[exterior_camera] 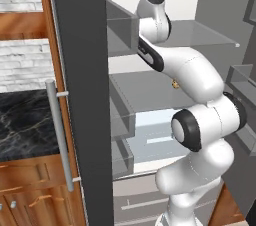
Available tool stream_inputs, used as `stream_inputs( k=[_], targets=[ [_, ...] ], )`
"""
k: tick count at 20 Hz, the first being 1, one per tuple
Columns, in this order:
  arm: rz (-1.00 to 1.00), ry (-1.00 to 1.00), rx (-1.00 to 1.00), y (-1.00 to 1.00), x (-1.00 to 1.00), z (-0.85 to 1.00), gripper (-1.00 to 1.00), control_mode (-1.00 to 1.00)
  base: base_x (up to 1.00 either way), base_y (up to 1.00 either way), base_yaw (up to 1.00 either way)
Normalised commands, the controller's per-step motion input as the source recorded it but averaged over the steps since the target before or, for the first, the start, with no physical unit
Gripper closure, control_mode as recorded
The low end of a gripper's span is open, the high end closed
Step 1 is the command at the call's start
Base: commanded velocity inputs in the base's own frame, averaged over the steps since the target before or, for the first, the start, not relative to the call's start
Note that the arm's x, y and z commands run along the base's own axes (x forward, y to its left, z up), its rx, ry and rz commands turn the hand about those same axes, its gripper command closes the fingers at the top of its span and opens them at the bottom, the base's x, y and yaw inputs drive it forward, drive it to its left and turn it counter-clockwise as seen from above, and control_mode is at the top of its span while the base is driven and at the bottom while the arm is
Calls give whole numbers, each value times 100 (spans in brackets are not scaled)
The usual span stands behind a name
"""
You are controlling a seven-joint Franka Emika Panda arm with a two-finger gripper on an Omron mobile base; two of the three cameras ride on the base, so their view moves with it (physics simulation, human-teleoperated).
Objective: Retrieve the bottle and the shaker from the cabinet and place them next to the mixing bowl on the counter. Then add garlic from the fridge to the mixing bowl.
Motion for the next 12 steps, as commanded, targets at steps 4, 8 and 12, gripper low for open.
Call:
stream_inputs(
  k=[4,8,12],
  targets=[
    [0,-7,0,10,-1,-2,100,-100,0,0,0],
    [-3,-39,0,-1,-35,0,100,-100,0,0,0],
    [-2,-6,1,-28,-67,15,100,-100,0,0,0]
  ],
)
